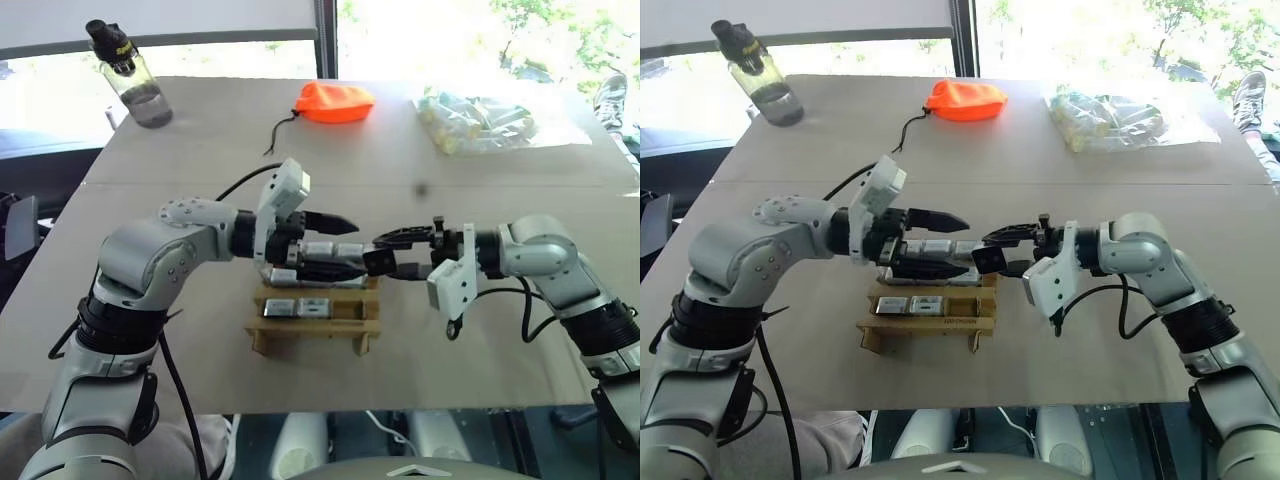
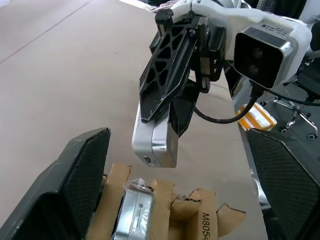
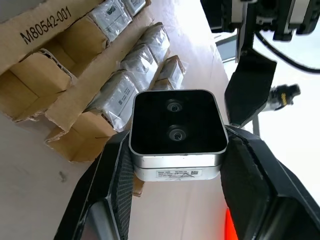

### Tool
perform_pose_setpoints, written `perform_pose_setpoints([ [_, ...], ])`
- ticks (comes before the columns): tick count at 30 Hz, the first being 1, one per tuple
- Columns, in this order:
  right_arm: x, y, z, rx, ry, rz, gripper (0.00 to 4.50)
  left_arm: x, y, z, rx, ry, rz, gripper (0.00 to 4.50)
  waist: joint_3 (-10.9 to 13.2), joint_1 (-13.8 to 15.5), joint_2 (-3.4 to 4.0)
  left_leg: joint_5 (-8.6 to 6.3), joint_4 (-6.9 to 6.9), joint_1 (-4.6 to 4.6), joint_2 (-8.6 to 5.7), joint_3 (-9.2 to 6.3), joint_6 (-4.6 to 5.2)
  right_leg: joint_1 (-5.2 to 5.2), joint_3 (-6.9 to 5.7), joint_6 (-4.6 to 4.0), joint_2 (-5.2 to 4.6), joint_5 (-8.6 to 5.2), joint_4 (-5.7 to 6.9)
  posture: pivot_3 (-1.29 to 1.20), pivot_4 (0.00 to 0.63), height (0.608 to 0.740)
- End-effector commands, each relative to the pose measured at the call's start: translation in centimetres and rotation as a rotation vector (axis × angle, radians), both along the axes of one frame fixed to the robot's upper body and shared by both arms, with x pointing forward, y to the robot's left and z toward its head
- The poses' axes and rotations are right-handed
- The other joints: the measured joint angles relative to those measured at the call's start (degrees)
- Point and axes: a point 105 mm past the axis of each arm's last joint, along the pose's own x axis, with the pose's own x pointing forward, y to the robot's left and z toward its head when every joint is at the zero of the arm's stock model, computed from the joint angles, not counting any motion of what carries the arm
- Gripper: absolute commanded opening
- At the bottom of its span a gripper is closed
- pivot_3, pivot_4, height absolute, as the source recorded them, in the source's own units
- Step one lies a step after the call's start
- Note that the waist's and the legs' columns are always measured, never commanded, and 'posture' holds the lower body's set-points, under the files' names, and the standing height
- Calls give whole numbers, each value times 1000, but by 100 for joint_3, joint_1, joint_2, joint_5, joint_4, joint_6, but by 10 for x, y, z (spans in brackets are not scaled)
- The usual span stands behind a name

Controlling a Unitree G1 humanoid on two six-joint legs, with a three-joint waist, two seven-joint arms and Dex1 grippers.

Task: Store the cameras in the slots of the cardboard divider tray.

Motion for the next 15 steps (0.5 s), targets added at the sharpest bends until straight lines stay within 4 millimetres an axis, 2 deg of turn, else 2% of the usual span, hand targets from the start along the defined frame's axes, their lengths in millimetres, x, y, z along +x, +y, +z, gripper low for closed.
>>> perform_pose_setpoints([
  [1,-3,7,17,50,-98,49,1882,2,-1,6,13,-41,-5,4500,0,-4,0,0,0,0,0,0,0,0,0,0,0,0,0,0,150,726],
  [9,-5,16,30,91,-205,100,1882,8,3,2,40,-53,9,4500,0,-7,0,0,0,1,0,1,-1,0,0,0,0,0,2,0,150,726],
  [15,-5,18,30,104,-205,100,1882,9,4,4,34,-48,1,4500,0,-6,0,1,1,0,0,2,-1,0,0,0,-1,0,2,0,150,726],
])
